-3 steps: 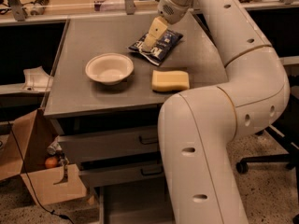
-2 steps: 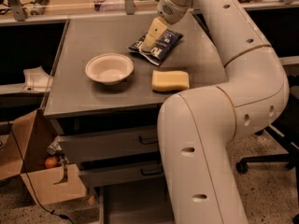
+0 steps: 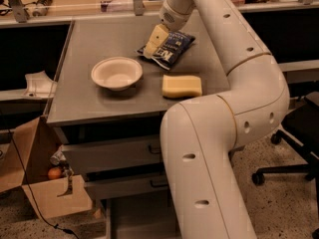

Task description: Place blue chip bag into bottom drawer

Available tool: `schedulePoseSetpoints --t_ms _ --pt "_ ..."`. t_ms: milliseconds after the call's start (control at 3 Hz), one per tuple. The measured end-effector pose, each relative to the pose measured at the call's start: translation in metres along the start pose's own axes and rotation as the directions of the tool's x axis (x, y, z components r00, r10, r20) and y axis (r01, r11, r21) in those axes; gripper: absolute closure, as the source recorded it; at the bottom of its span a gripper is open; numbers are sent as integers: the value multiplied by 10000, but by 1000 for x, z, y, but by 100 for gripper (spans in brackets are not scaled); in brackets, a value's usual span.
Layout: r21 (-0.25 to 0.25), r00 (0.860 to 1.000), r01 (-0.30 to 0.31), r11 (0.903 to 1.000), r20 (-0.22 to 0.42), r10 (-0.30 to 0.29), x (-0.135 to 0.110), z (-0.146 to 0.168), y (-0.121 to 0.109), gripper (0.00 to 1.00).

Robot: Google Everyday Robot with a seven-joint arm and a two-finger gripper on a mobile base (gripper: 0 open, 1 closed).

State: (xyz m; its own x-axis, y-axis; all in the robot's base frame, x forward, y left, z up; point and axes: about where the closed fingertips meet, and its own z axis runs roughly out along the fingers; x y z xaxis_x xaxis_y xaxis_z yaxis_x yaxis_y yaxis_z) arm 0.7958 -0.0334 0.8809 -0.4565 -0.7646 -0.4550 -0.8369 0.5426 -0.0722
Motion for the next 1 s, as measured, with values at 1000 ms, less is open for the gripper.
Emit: schedulePoseSetpoints --t_ms 1000 --pt "-162 9984 -563 9983 -111 561 5 40 -6 0"
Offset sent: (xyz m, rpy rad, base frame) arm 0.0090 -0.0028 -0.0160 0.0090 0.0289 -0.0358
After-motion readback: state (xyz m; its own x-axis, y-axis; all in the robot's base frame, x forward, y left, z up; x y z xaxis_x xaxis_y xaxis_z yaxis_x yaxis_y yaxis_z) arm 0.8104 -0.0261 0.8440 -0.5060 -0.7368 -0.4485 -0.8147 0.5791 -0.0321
